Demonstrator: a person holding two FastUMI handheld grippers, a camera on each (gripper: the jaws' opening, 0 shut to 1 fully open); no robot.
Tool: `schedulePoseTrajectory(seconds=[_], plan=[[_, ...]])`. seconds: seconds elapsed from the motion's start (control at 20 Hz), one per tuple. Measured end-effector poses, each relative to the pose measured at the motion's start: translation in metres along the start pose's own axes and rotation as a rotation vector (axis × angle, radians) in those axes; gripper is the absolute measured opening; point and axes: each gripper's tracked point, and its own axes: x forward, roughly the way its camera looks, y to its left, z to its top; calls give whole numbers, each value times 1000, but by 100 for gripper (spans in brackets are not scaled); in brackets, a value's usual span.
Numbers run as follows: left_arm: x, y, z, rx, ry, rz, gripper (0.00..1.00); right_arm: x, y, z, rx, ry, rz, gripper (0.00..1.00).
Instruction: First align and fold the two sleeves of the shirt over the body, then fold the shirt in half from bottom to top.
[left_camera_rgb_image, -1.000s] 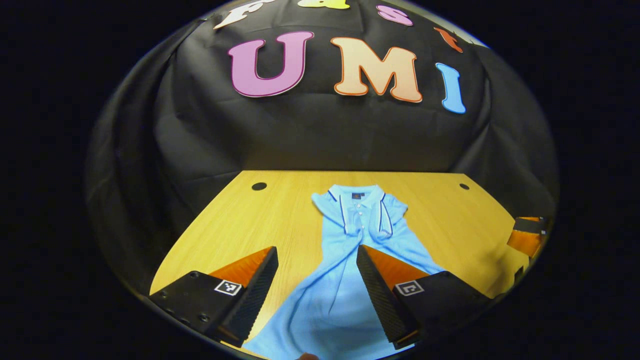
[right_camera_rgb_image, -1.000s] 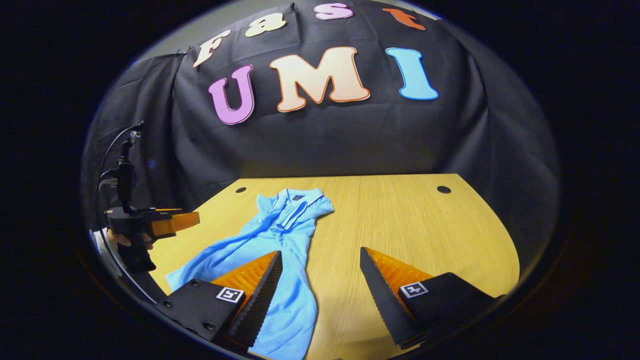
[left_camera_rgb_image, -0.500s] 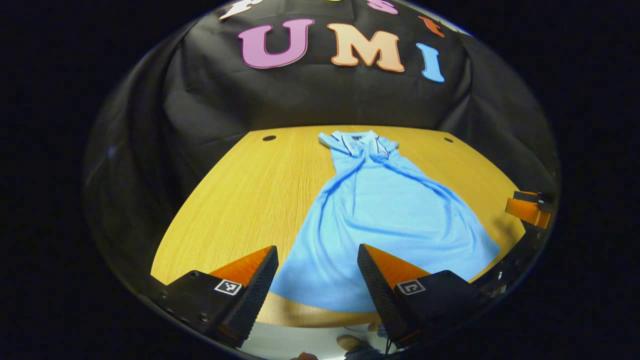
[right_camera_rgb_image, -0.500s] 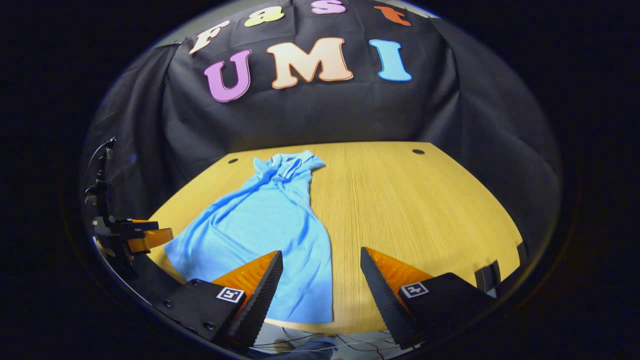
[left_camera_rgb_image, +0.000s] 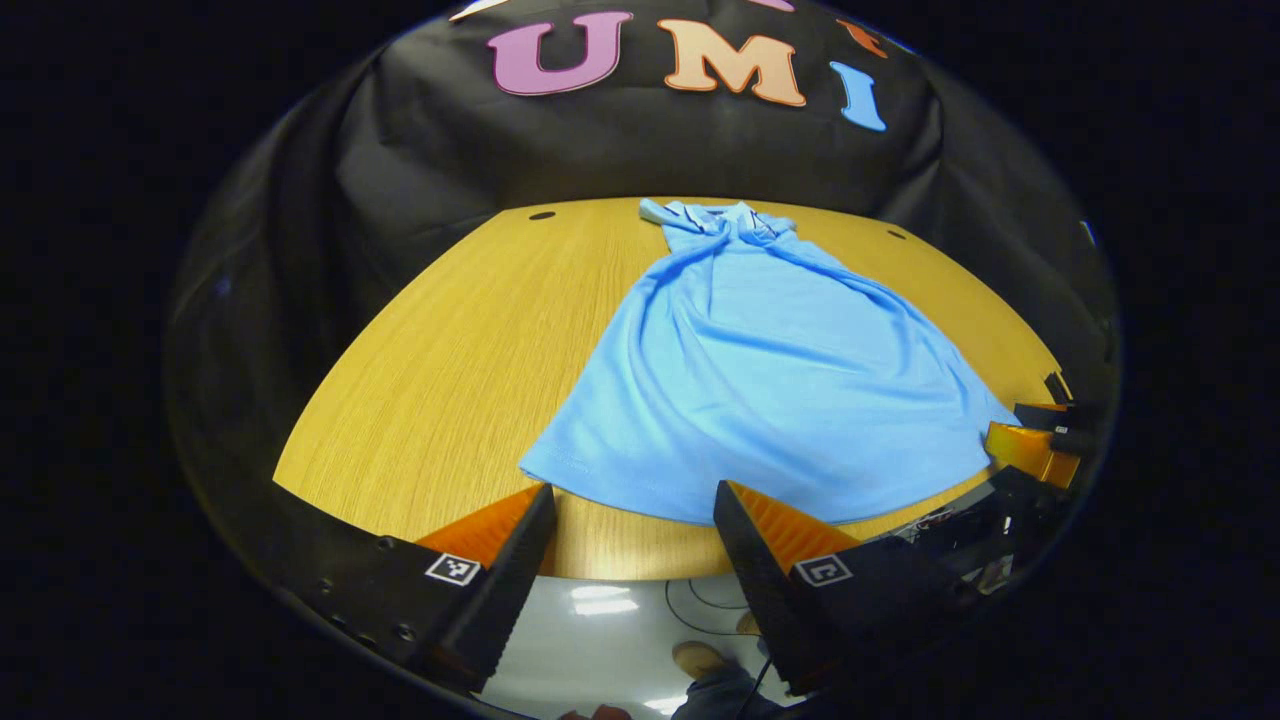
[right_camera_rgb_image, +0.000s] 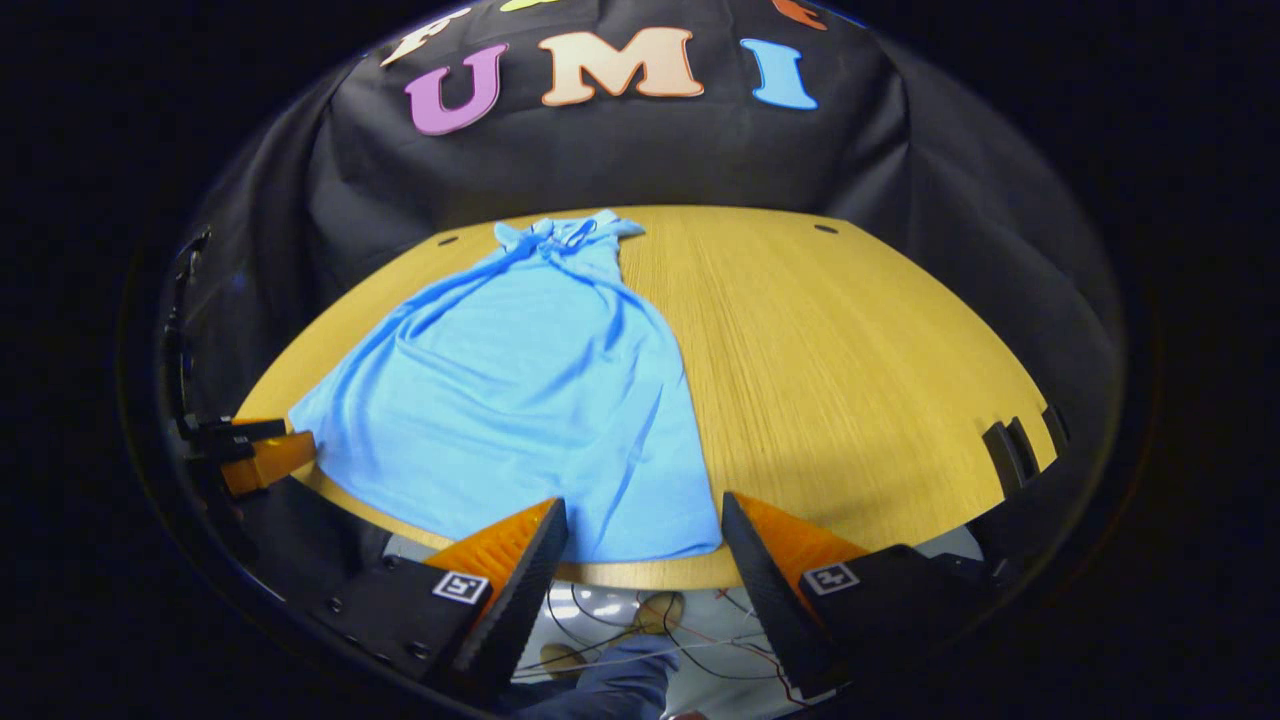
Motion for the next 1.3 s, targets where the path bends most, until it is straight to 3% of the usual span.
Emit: schedulePoseTrajectory(seconds=[0.3,0.45,0.6,0.75,0.85,0.9,1.0,1.1,1.15,1.2,1.25,1.3], plan=[[2,-12,-2,4,-23,-37,97,4,2,-4,-7,13,17,97],[5,6,8,-13,-47,28,95,4,2,-3,-10,23,30,92],[4,17,26,66,-95,47,92,5,2,-2,-18,32,38,95],[24,10,14,60,-16,-4,92,6,1,1,-19,38,43,95],[23,7,27,5,-50,-31,97,8,2,2,-18,41,45,92],[28,5,17,-2,-5,-32,92,9,2,1,-18,43,47,95],[29,-4,21,16,-34,-65,95,10,6,2,-25,46,63,95],[32,-18,25,29,-62,-90,42,9,14,1,-34,52,92,76],[33,-19,21,32,-69,-68,15,11,18,2,-28,54,104,53],[35,-19,23,32,-76,-47,5,11,20,2,-25,52,98,31],[35,-18,23,24,-67,-24,3,10,22,5,-17,47,94,12],[35,-19,24,13,-55,-16,0,13,23,4,-4,46,99,3]])
